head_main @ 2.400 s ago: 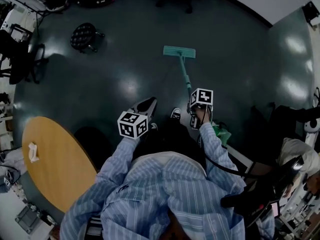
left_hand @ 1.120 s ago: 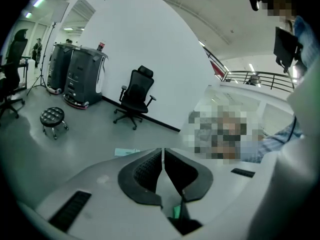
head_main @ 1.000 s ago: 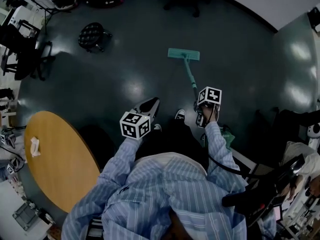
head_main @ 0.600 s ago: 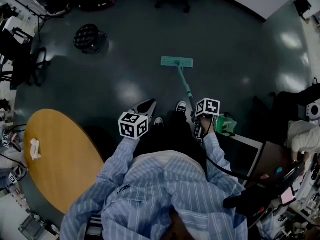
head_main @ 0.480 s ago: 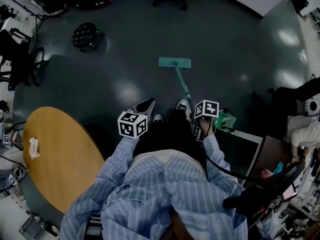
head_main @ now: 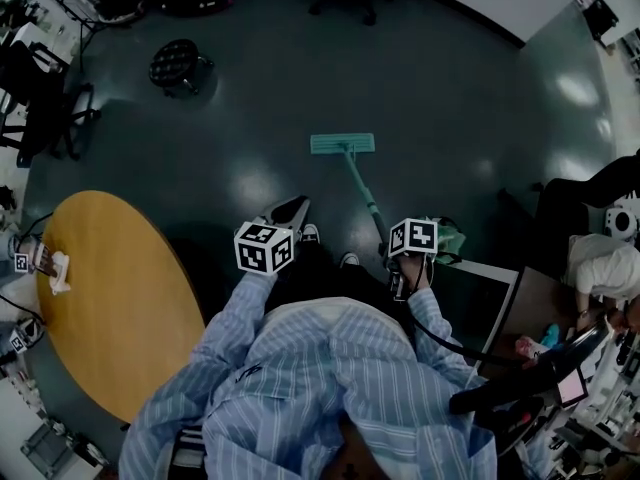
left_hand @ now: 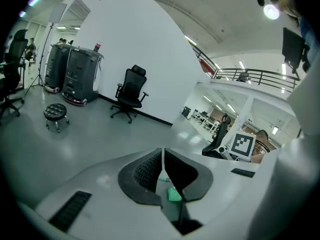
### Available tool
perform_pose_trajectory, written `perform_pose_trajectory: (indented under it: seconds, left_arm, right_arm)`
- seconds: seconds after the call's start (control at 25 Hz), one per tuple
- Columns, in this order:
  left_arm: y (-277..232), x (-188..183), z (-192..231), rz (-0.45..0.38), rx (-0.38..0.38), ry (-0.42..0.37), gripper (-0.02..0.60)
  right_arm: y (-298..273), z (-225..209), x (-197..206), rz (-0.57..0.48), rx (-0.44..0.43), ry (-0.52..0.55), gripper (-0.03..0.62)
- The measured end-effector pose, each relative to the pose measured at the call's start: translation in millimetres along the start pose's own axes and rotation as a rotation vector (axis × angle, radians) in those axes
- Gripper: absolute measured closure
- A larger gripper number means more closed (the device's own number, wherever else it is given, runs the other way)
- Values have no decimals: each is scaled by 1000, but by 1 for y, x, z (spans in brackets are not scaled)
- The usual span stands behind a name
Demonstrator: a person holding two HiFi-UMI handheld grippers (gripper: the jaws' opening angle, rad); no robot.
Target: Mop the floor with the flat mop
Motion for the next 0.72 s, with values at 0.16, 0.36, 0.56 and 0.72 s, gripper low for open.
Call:
perform_pose_trajectory:
  seconds: [0.16, 0.36, 0.56, 0.72]
  left_arm:
    - [5, 17, -24, -33, -18, 18, 561]
    - [9, 52, -60, -61, -48, 43, 561]
    - [23, 82, -76, -62, -84, 49, 561]
    - [35, 90, -83, -69, -101, 46, 561]
  right_arm:
    - [2, -11, 20, 18, -1, 45, 477]
    - [1, -31, 39, 28, -7, 92, 477]
    - [-4, -38, 48, 30, -13, 124, 477]
    - [-3, -39, 53, 26, -17, 122, 477]
Point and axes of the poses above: the fingertips, and each gripper's own axes: y backward along the fingers, z to its left, x out of its underside, the point moved 5 cm from there along y, backward along the fingers, and after that the axes turned 11 degrees about y, right-handed, at the moved point
